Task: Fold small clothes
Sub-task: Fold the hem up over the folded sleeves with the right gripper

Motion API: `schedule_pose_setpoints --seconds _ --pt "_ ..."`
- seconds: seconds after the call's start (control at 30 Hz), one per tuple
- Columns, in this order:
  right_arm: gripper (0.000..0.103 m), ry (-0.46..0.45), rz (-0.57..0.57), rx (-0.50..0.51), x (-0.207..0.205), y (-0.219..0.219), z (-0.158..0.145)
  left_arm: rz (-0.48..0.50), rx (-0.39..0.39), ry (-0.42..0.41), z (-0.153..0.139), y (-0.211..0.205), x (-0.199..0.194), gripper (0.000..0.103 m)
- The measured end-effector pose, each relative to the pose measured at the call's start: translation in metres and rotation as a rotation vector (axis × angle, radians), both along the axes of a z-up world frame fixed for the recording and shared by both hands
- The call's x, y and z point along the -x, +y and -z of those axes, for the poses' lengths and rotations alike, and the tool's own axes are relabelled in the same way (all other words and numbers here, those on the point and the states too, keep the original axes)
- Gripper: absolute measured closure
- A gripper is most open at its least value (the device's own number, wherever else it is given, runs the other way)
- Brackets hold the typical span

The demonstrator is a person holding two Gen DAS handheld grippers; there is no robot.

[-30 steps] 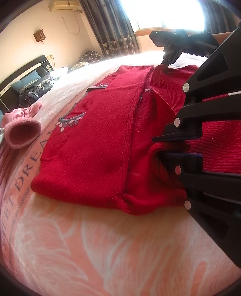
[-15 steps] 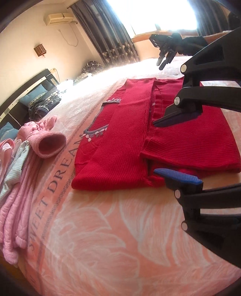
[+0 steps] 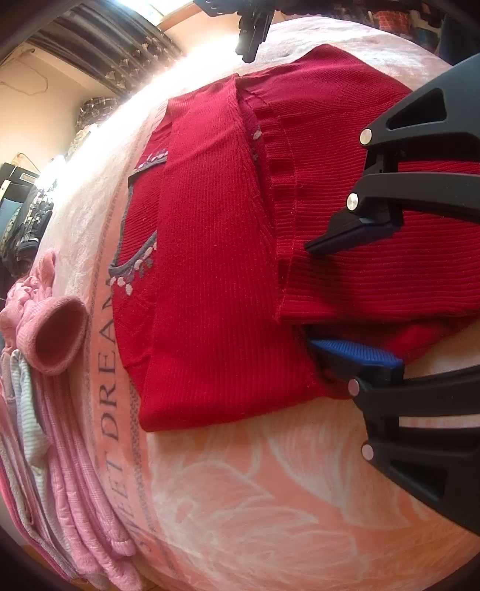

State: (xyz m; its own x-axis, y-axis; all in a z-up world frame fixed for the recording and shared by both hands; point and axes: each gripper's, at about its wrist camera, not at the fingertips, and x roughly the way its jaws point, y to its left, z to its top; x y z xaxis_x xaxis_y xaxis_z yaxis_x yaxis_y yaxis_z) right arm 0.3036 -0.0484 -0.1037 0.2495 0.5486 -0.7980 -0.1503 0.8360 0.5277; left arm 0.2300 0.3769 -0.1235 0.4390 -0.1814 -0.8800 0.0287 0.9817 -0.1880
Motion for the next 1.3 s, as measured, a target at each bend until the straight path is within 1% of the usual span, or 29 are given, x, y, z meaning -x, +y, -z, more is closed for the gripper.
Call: schedule_pose_setpoints --seconds 0.1,0.13,0.17,0.2,0.27,0.3,0.33,0.43,0.6,0.63,0.67,0.7,0.8,0.83,0.87,0.9,0.93,0.97,1.03,1.07,1.17,1.3 --pt "0.057 -0.013 -0.037 0.032 0.001 0.006 0.002 0.032 -0.013 -0.026 0.000 -0.004 0.005 0.058" --pt "0.057 -0.016 -0.052 0.042 0.000 0.008 0.003 0.043 -0.012 -0.033 -0.001 -0.004 0.007 0.062" --pt "0.057 -0.021 -0.067 0.055 0.000 0.010 0.004 0.050 -0.008 -0.040 -0.001 -0.004 0.009 0.075" --pt "0.057 -0.026 -0.080 0.074 0.000 0.012 0.004 0.052 -0.009 -0.047 -0.002 -0.004 0.011 0.079" --pt "0.056 -0.035 -0.094 0.109 -0.002 0.013 0.006 0.049 0.004 -0.060 -0.004 0.000 0.013 0.090" --pt "0.056 -0.036 -0.093 0.114 -0.003 0.013 0.007 0.043 0.019 -0.066 -0.005 0.003 0.014 0.093" --pt "0.056 -0.035 -0.088 0.113 -0.004 0.012 0.009 0.040 0.049 -0.069 -0.006 0.007 0.013 0.099" --pt "0.056 -0.032 -0.083 0.114 -0.009 0.010 0.013 0.028 0.096 -0.079 -0.010 0.009 0.013 0.099" --pt "0.056 -0.018 -0.106 0.152 -0.015 0.018 0.028 0.031 0.087 -0.065 -0.004 0.001 0.007 0.098" --pt "0.056 -0.020 -0.115 0.166 -0.016 0.020 0.030 0.023 0.077 -0.058 -0.002 0.001 0.005 0.096" --pt "0.056 -0.027 -0.123 0.180 -0.017 0.023 0.032 0.017 0.070 -0.052 0.000 0.000 0.004 0.090" --pt "0.056 -0.037 -0.132 0.194 -0.018 0.026 0.033 0.013 0.071 -0.046 0.002 0.000 0.002 0.088" --pt "0.056 -0.081 -0.164 0.254 -0.018 0.038 0.032 0.006 0.069 -0.043 0.004 -0.002 0.000 0.087" --pt "0.057 -0.094 -0.180 0.276 -0.018 0.042 0.032 0.006 0.074 -0.045 0.004 -0.002 -0.001 0.088" --pt "0.066 -0.110 -0.201 0.295 -0.016 0.047 0.031 0.005 0.085 -0.046 0.004 -0.002 -0.001 0.088" --pt "0.081 -0.123 -0.232 0.298 -0.013 0.052 0.030 0.009 0.100 -0.050 0.003 -0.002 0.000 0.090" --pt "0.089 -0.133 -0.265 0.295 -0.010 0.056 0.029 0.015 0.109 -0.053 0.002 -0.002 0.000 0.099" --pt "0.098 -0.144 -0.296 0.295 -0.006 0.060 0.027 0.022 0.110 -0.061 0.000 -0.002 0.001 0.099" --pt "0.099 -0.164 -0.326 0.306 0.002 0.064 0.023 0.034 0.117 -0.078 -0.005 -0.003 0.005 0.099" --pt "0.099 -0.166 -0.332 0.295 0.005 0.064 0.020 0.030 0.132 -0.085 -0.008 -0.002 0.007 0.099" --pt "0.099 -0.178 -0.324 0.244 0.012 0.057 0.006 0.008 0.184 -0.116 -0.019 0.003 0.014 0.099" --pt "0.100 -0.208 -0.275 0.157 0.014 0.039 -0.021 -0.009 0.217 -0.174 -0.040 0.007 0.022 0.099"
